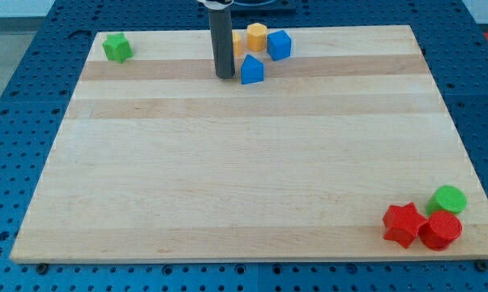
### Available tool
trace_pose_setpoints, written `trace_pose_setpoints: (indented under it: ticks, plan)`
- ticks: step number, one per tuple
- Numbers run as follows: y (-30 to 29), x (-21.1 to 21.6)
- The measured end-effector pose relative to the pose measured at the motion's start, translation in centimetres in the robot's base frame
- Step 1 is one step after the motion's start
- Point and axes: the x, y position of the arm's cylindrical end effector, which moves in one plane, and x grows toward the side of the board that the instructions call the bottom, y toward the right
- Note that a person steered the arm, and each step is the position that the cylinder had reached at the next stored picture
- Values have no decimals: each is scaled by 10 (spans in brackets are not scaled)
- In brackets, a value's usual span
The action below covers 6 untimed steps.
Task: Nudge the blue triangle to the right
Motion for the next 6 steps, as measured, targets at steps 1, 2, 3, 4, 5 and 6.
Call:
trace_pose_setpoints:
  ticks: [1, 2, 3, 4, 5, 6]
  plan:
    - [2, 0]
    - [7, -4]
    - [9, -11]
    - [9, -11]
    - [13, -11]
    - [18, -11]
